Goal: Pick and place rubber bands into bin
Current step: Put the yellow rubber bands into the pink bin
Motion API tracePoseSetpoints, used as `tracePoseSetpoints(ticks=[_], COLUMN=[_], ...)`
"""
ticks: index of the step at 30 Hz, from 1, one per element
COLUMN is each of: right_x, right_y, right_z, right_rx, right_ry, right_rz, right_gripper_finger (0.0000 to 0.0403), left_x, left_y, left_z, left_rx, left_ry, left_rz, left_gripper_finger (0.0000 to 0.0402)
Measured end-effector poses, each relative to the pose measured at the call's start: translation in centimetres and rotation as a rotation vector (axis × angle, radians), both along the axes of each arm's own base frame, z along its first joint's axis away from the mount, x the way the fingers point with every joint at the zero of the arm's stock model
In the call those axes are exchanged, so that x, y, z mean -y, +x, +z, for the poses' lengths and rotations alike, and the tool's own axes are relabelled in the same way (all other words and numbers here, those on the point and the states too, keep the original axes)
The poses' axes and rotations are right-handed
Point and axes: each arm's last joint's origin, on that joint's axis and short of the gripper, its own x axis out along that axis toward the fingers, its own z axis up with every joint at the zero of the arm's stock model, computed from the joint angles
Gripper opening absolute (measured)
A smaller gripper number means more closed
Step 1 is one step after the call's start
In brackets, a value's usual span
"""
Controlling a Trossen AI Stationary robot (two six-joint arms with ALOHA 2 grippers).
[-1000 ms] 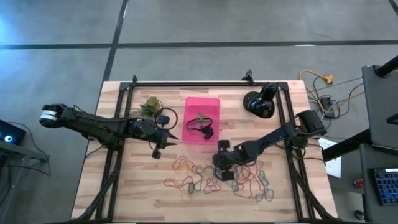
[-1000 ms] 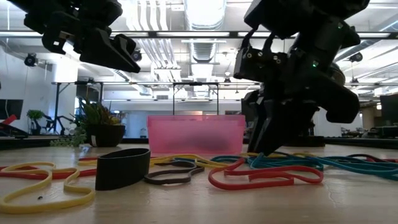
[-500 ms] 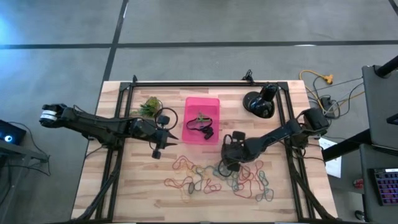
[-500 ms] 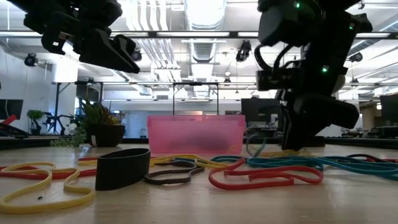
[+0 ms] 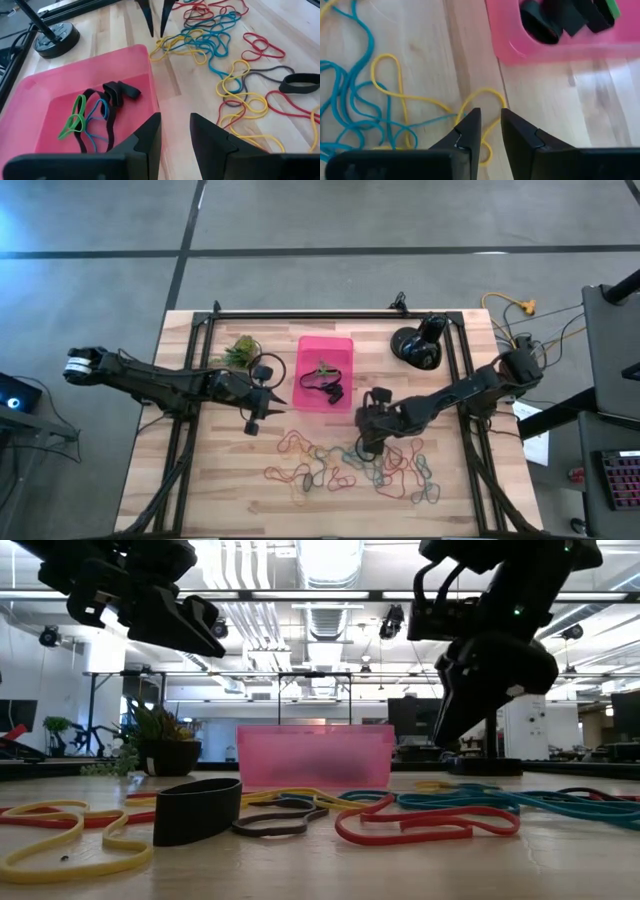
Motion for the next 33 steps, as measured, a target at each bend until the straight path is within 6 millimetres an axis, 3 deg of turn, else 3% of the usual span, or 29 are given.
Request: tracePoseSetpoints(ticks=[11, 20, 33], right_x=[0.3, 0.4, 1.1], right_y=[1.6, 1.5, 1.4], right_z=[-2.1, -2.3, -4.0], right_rx=[0.013, 0.001, -0.044], right_ry=[0.003, 0.106, 0.113], right_rz=[0.089, 0.058, -0.004], right_gripper_finger=[0.0064, 0.0064, 0.0103], left_x=[0.0, 0.0, 0.0], left_y=[0.0, 0.0, 0.0], left_z=[0.0, 0.0, 0.0], left_rx=[0.001, 0.000, 0.000], left_ry=[0.000, -0.001, -0.001], left_rz=[0.001, 0.001, 0.000], left_gripper_finger=[0.0086, 0.0086, 0.0086])
